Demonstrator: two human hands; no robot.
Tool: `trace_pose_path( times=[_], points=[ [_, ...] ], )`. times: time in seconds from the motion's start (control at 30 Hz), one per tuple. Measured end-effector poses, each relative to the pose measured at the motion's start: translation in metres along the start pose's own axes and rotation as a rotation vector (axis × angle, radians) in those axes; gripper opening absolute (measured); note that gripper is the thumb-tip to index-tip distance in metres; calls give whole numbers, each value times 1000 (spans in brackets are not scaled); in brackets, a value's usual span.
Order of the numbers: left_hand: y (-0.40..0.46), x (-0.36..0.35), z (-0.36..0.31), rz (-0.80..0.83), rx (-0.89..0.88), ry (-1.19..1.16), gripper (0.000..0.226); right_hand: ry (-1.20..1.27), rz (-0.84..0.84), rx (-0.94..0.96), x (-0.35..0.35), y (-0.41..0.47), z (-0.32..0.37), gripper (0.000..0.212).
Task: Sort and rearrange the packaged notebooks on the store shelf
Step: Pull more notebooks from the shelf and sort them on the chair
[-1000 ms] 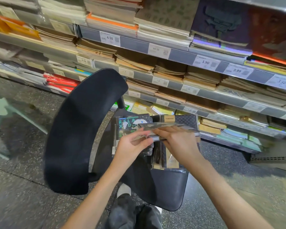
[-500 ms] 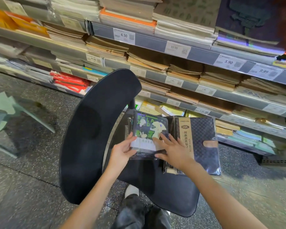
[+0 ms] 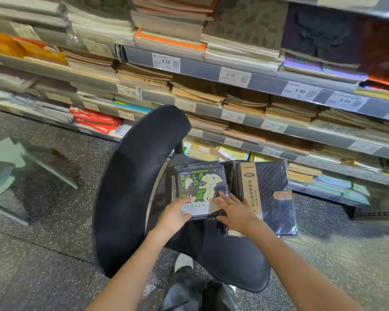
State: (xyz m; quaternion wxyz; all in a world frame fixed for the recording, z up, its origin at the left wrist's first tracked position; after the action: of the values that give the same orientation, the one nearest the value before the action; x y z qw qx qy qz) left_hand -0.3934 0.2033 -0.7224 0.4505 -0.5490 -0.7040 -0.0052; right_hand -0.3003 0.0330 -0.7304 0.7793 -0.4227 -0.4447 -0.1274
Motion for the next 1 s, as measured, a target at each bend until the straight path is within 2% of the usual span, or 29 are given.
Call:
trace_pose_path(
  times=[0.13, 0.53, 0.67, 1.0],
  points=[
    [7, 23, -37, 24, -38, 11, 44, 151, -13, -76, 25, -10, -6, 57],
    [-1, 80, -168, 145, -300, 164, 38, 166, -246, -200, 144, -75, -32, 47],
    [-12, 101, -220, 133, -390, 197, 40, 148, -338, -265, 188, -102, -37, 40],
    [-51, 159, -335, 96, -581, 312, 44, 110, -493, -350, 292, -164, -41, 46]
  ],
)
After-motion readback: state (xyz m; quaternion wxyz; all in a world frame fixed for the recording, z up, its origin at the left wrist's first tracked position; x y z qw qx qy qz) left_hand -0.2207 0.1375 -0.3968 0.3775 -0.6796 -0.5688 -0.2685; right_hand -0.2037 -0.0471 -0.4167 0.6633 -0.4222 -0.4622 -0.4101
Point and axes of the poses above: each hand's wrist, its own y-axis towards the middle knuckle, its own x-axis out of the back of the hand, z = x × y, the point moved 3 cm from there along y, towards the middle knuckle, and after that the axes turned 11 degrees about -z, right-handed, at the moved point
